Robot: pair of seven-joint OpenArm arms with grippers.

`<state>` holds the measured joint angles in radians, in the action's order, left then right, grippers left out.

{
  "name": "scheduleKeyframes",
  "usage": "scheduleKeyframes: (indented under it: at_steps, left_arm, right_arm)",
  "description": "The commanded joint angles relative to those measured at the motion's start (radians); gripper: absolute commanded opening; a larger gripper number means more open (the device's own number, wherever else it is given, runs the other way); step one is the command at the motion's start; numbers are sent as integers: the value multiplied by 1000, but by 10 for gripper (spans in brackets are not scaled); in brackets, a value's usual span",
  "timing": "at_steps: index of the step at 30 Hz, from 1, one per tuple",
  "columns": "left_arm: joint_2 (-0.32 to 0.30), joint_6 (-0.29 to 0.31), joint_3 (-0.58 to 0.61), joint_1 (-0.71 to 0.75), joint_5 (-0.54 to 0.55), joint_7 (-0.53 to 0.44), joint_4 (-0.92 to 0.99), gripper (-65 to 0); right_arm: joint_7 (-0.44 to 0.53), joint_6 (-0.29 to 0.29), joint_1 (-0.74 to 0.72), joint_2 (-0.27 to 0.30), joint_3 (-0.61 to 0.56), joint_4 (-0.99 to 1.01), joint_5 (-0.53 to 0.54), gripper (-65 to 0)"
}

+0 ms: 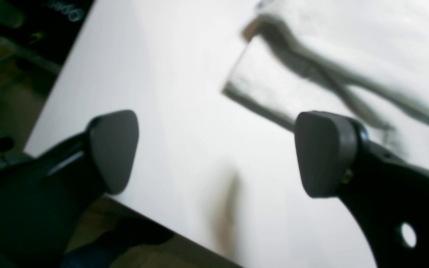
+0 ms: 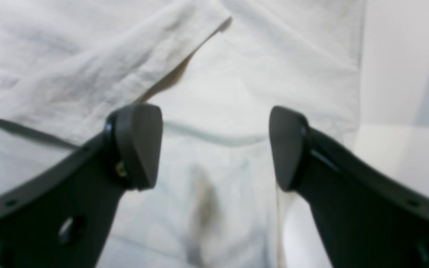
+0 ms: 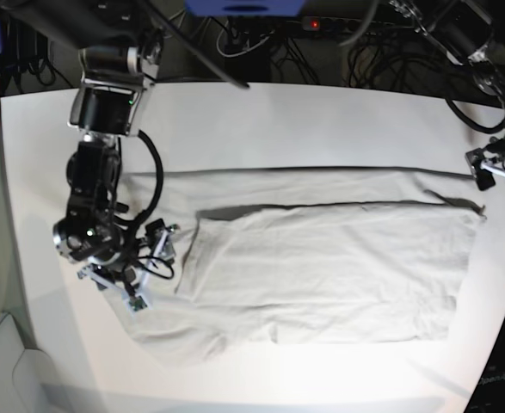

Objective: Layout the t-shirt on the table in an organized manner, then fold the t-shirt properly
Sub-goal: 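Grasp the folded edge of the t-shirt with both grippers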

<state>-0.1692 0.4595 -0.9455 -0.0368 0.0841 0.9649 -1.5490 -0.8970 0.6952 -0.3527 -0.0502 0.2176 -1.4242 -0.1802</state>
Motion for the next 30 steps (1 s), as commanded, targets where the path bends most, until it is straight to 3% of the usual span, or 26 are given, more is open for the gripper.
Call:
scheduleKeyframes:
  at_steps: [1, 4, 10, 19, 30]
  left_arm:
    - [-23, 3, 1, -13, 23, -21, -3, 0]
    - [-25, 3, 3, -35, 29, -36, 35, 0]
    - [-28, 2, 7, -85, 21, -162, 167, 0]
    - [-56, -12, 105, -150, 21, -246, 356, 0]
    - [-57, -14, 96, -131, 19, -241, 325, 0]
  right_arm:
    - [22, 3, -1, 0, -1, -54, 15, -188]
    - [22, 3, 80, 3, 9, -145, 15, -188]
    - [22, 3, 205, 6, 84, -247, 15, -188]
    - [22, 3, 281, 17, 190, -315, 15, -188]
    - [22, 3, 298, 65, 245, -332, 15, -187]
